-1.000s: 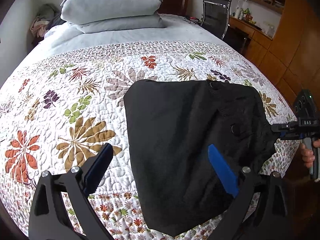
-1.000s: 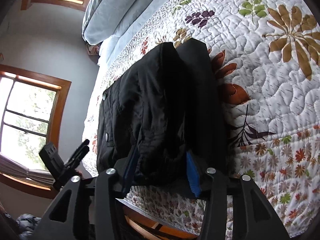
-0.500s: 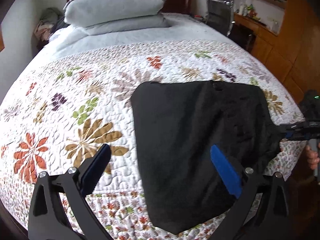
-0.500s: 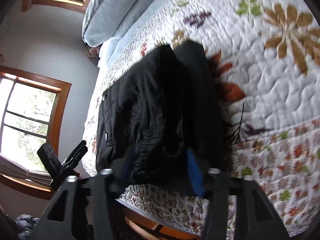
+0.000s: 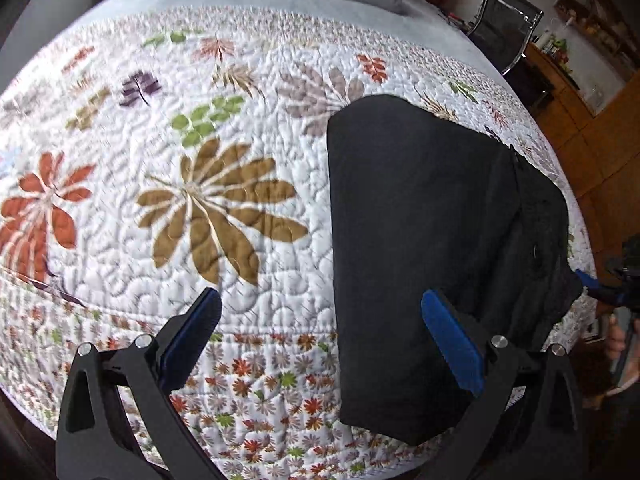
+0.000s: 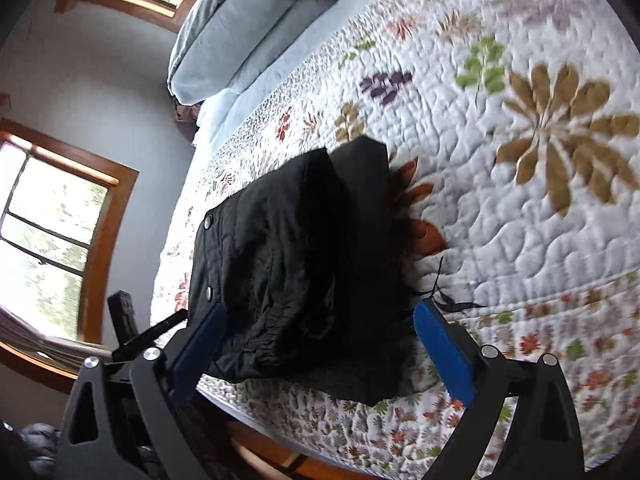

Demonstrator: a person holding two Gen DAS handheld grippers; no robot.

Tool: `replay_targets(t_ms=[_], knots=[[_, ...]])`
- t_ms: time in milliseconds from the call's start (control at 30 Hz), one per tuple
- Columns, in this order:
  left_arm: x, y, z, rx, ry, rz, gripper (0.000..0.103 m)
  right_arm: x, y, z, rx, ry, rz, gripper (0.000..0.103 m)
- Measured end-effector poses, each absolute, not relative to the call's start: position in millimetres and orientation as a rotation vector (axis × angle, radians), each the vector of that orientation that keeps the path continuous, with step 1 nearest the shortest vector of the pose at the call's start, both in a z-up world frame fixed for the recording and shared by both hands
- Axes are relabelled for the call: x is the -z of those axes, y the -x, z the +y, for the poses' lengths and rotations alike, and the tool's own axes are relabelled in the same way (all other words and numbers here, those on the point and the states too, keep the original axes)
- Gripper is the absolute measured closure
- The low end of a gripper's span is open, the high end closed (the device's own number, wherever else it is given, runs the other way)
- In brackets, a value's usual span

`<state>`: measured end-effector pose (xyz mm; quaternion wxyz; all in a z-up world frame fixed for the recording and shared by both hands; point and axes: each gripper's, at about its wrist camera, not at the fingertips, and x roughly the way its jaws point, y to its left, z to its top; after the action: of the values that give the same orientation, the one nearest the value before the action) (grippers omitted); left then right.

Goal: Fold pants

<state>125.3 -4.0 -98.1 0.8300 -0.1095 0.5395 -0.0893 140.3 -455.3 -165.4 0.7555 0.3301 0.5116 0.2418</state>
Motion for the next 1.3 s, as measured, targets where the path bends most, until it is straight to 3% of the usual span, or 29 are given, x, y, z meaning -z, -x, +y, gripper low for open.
replay_targets(t_ms=[567, 833, 967, 1300], knots=[[136, -134, 24, 0.21, 0.433, 1.358, 0.003, 212, -159, -446, -0.619, -0.817, 1.231, 0.005], [148, -136, 23, 0.335, 0.638, 1.401, 0.003, 222, -166, -431, -0.658, -0.837, 1.261, 0.004], [168, -135, 25, 0.53, 0.926, 1.447, 0.003, 225, -170, -430, -0.674, -0.851, 1.265, 0.003], [164, -143, -21, 0.515, 0.726, 1.456, 0.003, 225, -180, -413, -0.716, -0.836, 1.274, 0.003]])
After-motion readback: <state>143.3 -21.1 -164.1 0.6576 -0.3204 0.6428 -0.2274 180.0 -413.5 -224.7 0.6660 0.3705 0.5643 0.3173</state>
